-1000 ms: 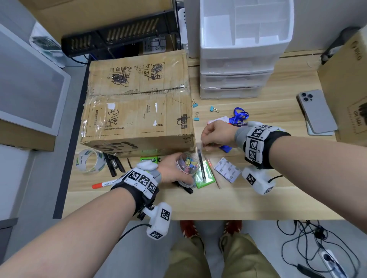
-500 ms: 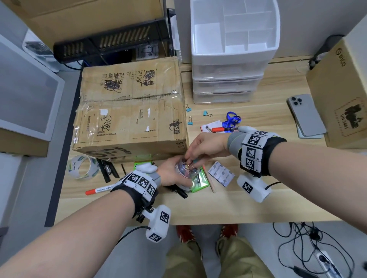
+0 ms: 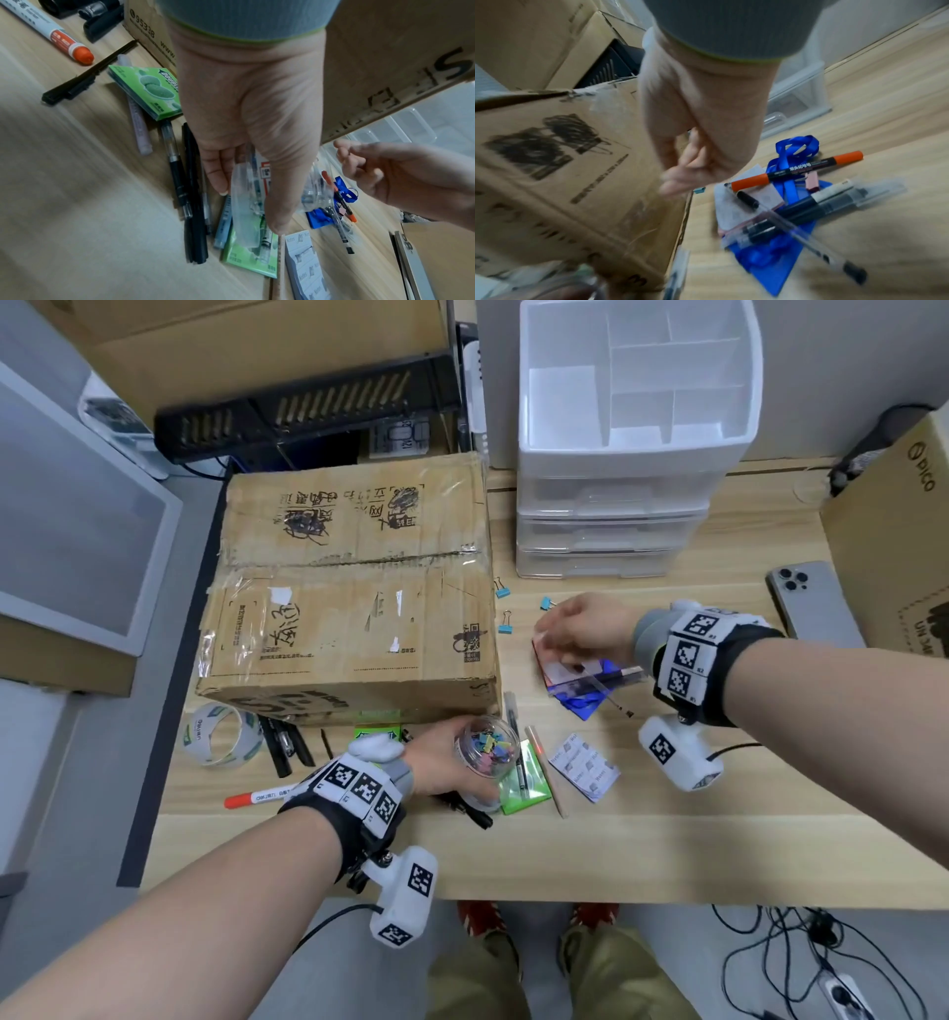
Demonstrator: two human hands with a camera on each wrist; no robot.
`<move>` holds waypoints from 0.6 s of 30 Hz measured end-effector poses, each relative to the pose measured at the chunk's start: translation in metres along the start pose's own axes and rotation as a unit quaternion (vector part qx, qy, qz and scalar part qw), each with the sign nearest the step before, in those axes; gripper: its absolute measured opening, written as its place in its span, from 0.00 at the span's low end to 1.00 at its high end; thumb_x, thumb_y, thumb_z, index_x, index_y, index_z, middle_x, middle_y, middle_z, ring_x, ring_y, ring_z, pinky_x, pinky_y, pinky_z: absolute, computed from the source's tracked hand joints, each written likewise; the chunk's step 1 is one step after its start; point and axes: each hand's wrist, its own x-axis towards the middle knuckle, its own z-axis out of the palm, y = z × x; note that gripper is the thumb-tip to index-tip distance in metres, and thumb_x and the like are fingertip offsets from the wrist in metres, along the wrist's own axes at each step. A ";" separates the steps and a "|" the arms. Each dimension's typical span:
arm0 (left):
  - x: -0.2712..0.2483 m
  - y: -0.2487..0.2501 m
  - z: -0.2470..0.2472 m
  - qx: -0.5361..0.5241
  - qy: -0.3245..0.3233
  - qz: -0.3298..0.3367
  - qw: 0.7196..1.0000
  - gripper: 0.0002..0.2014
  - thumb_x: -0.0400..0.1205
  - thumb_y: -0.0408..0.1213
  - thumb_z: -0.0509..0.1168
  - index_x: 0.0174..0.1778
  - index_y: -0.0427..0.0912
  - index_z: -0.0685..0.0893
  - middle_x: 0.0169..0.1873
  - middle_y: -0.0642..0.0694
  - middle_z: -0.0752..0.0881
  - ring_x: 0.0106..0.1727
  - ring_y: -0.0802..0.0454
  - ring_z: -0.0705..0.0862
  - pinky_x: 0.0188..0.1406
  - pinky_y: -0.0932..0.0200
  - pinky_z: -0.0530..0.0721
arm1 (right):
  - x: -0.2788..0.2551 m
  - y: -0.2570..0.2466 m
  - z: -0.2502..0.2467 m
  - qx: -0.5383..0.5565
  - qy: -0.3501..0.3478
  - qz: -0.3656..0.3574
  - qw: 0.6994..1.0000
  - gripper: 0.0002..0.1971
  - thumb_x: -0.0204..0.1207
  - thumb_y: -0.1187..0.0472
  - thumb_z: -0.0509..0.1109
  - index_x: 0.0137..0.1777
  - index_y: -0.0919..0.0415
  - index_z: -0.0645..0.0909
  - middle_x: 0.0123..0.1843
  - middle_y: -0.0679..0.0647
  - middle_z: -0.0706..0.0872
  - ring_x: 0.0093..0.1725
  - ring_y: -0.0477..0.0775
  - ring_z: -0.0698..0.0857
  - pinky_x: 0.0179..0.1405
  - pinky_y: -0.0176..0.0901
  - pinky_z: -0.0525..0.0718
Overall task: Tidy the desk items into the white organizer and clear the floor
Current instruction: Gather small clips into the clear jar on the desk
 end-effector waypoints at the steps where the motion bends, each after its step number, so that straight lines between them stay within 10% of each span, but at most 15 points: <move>1: 0.001 -0.002 0.000 -0.001 0.000 0.000 1.000 0.38 0.61 0.36 0.88 0.67 0.48 0.81 0.57 0.54 0.90 0.57 0.56 0.88 0.62 0.59 0.86 | 0.012 0.000 -0.005 -0.044 0.081 -0.025 0.995 0.09 0.79 0.73 0.68 0.55 0.64 0.83 0.47 0.63 0.89 0.35 0.52 0.88 0.32 0.40 0.90; 6: 0.003 -0.003 0.000 0.005 0.000 -0.001 1.000 0.39 0.60 0.39 0.87 0.67 0.52 0.81 0.56 0.59 0.89 0.55 0.61 0.88 0.59 0.64 0.86 | 0.056 -0.005 -0.011 -0.345 0.190 -0.085 0.915 0.13 0.75 0.69 0.70 0.58 0.58 0.84 0.57 0.56 0.87 0.54 0.58 0.87 0.56 0.51 0.88; 13: 0.009 -0.008 -0.002 0.011 -0.022 0.006 1.000 0.41 0.59 0.41 0.87 0.69 0.51 0.80 0.57 0.58 0.89 0.57 0.59 0.88 0.63 0.56 0.86 | 0.085 -0.006 0.009 -0.490 0.195 -0.088 0.845 0.08 0.73 0.68 0.73 0.51 0.63 0.87 0.48 0.59 0.90 0.44 0.60 0.87 0.47 0.51 0.90; 18: 0.014 -0.012 -0.003 0.012 -0.039 0.002 0.999 0.42 0.57 0.45 0.87 0.68 0.53 0.80 0.57 0.58 0.90 0.57 0.60 0.89 0.64 0.53 0.87 | 0.087 -0.011 0.020 -0.478 0.187 -0.103 0.852 0.05 0.73 0.69 0.71 0.48 0.65 0.86 0.46 0.60 0.89 0.45 0.61 0.87 0.44 0.49 0.89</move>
